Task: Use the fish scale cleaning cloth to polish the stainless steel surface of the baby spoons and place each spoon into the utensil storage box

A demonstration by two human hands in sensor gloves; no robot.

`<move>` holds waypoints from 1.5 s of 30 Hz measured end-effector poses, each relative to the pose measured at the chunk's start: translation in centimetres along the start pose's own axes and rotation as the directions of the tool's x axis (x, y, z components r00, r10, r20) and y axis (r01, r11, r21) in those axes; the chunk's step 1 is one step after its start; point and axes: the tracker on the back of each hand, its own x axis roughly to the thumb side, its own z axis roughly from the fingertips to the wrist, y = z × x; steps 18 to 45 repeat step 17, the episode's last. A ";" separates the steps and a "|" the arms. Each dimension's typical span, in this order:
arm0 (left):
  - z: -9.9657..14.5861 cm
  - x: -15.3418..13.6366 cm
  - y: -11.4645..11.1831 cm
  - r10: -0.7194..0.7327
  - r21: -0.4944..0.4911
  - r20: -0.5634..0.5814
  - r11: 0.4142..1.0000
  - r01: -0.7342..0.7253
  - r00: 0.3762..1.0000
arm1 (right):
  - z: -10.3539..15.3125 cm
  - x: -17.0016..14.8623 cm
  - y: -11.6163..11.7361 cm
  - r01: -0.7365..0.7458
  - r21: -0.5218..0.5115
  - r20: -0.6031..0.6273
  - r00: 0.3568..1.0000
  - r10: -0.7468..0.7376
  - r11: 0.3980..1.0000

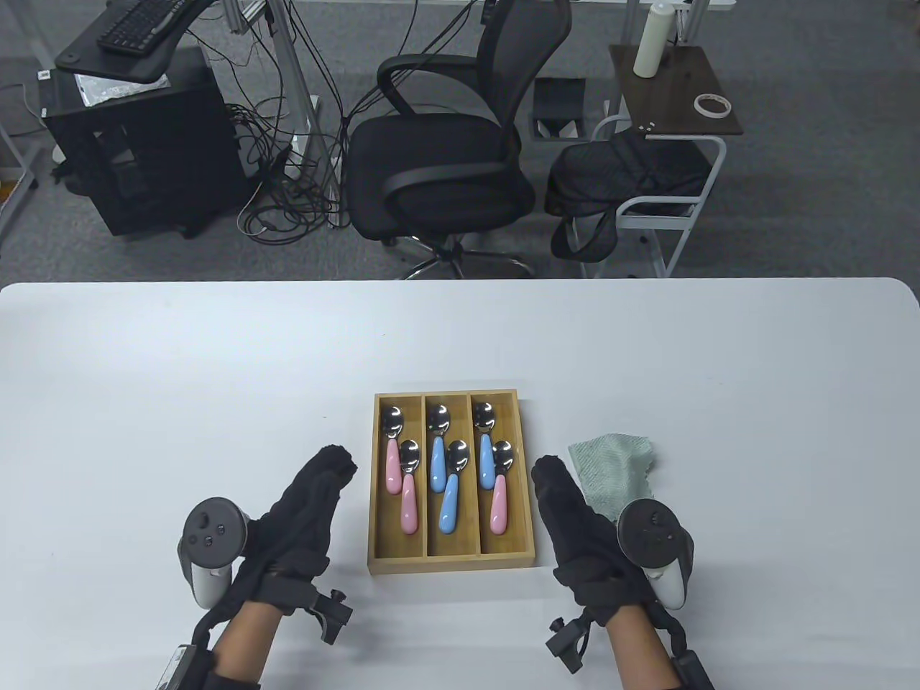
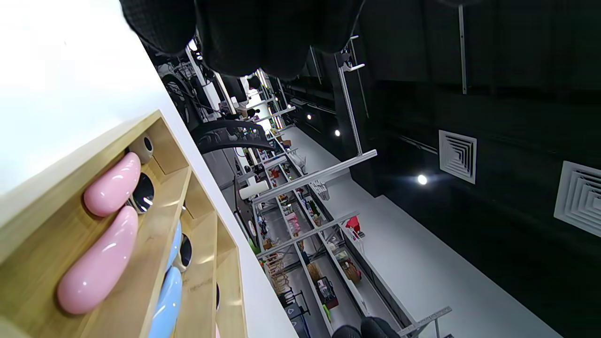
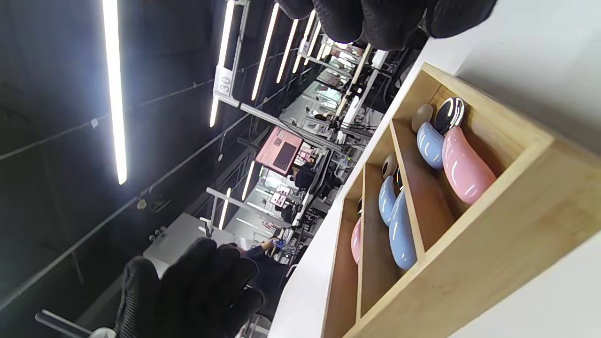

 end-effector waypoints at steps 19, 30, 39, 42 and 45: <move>-0.2 -0.2 -0.6 -0.047 -0.043 -0.016 0.998 0.046 0.999 | 0.1 0.5 0.0 0.002 0.008 -0.002 1.000 -0.002 1.000; -0.2 -0.2 -0.6 -0.047 -0.043 -0.016 0.998 0.046 0.999 | 0.1 0.5 0.0 0.002 0.008 -0.002 1.000 -0.002 1.000; -0.2 -0.2 -0.6 -0.047 -0.043 -0.016 0.998 0.046 0.999 | 0.1 0.5 0.0 0.002 0.008 -0.002 1.000 -0.002 1.000; -0.2 -0.2 -0.6 -0.047 -0.043 -0.016 0.998 0.046 0.999 | 0.1 0.5 0.0 0.002 0.008 -0.002 1.000 -0.002 1.000; -0.2 -0.2 -0.6 -0.047 -0.043 -0.016 0.998 0.046 0.999 | 0.1 0.5 0.0 0.002 0.008 -0.002 1.000 -0.002 1.000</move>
